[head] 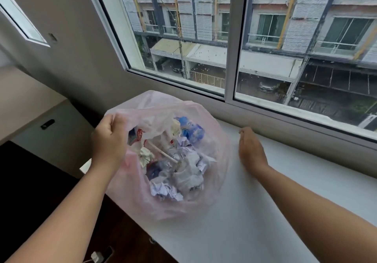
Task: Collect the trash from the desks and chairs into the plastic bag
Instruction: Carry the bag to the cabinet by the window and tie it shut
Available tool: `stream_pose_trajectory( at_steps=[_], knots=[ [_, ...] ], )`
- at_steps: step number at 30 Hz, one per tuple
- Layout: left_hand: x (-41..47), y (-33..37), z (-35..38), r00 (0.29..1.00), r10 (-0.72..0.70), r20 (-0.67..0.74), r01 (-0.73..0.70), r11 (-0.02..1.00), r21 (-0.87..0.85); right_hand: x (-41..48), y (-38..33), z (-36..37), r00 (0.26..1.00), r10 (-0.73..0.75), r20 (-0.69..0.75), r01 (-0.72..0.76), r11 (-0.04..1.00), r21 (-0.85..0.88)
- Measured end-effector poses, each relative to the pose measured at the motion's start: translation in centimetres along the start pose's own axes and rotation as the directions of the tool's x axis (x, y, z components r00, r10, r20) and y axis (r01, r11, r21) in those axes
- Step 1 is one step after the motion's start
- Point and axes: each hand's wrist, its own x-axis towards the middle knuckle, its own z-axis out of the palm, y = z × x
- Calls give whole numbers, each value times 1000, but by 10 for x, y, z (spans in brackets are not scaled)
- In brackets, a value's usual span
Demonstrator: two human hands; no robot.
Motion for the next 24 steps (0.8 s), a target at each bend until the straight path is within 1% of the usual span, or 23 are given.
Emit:
stream_pose_trajectory(
  at_steps=[1,3,4,5,6,8,9,10,11,12,13,14,15,16,17,18,19,20,21,22,23,24],
  knots=[
    [1,1,1,1000,-2,10,2,1000,-13,-9,-8,-11,998,-33,-50,34,999,23],
    [2,3,4,1000,-5,28,6,1000,-31,-31,-30,-27,975,-174,-141,176,984,7],
    [2,4,5,999,-6,38,7,999,-47,-42,-43,-30,956,-250,-153,255,967,10],
    [2,5,6,999,-3,50,6,998,-60,-53,-59,-32,939,-317,-135,324,946,29],
    [1,7,7,998,4,64,0,998,-63,-61,-75,-30,925,-370,-88,376,925,55],
    [0,10,6,996,16,90,-11,999,-52,-68,-104,-18,890,-444,107,435,895,97],
    [2,12,5,995,23,93,-19,999,-45,-67,-118,-12,864,-446,234,433,895,106],
    [4,13,4,995,32,90,-29,999,-34,-65,-128,-7,846,-430,315,412,903,124],
    [7,14,1,996,43,81,-41,999,-28,-63,-135,-3,850,-431,302,416,902,116],
    [12,14,-2,996,54,73,-52,998,-35,-60,-136,-1,866,-456,204,453,889,67],
    [16,14,-4,996,65,68,-62,997,-51,-59,-133,0,874,-481,69,484,875,-25],
    [20,13,-7,995,75,71,-70,995,-72,-58,-127,0,874,-482,-65,471,872,-131],
    [24,13,-10,992,89,90,-80,992,-95,-57,-120,-1,884,-434,-172,396,893,-214],
    [27,11,-14,987,103,124,-89,990,-114,-55,-112,-1,920,-318,-231,254,930,-267],
    [31,9,-17,978,119,171,-99,988,-120,-53,-103,0,963,-134,-232,67,959,-274],
    [34,7,-22,964,134,229,-113,988,-101,-49,-92,1,981,91,-173,-132,961,-242],
    [38,7,-27,946,144,290,-130,989,-67,-48,-84,2,951,299,-81,-310,931,-192],
    [43,4,-32,928,147,343,-148,989,-22,-48,-79,0,902,430,27,-423,896,-132],
    [50,2,-36,910,142,388,-164,986,23,-47,-76,-4,877,467,115,-461,884,-72],
    [58,1,-40,894,126,429,-174,982,73,-45,-72,-7,876,453,168,-457,890,-17],
    [68,1,-44,876,103,471,-178,977,119,-42,-70,-11,889,424,172,-435,900,34],
    [80,1,-48,852,87,516,-192,969,154,-39,-72,-17,909,398,123,-410,907,97]
  ],
)
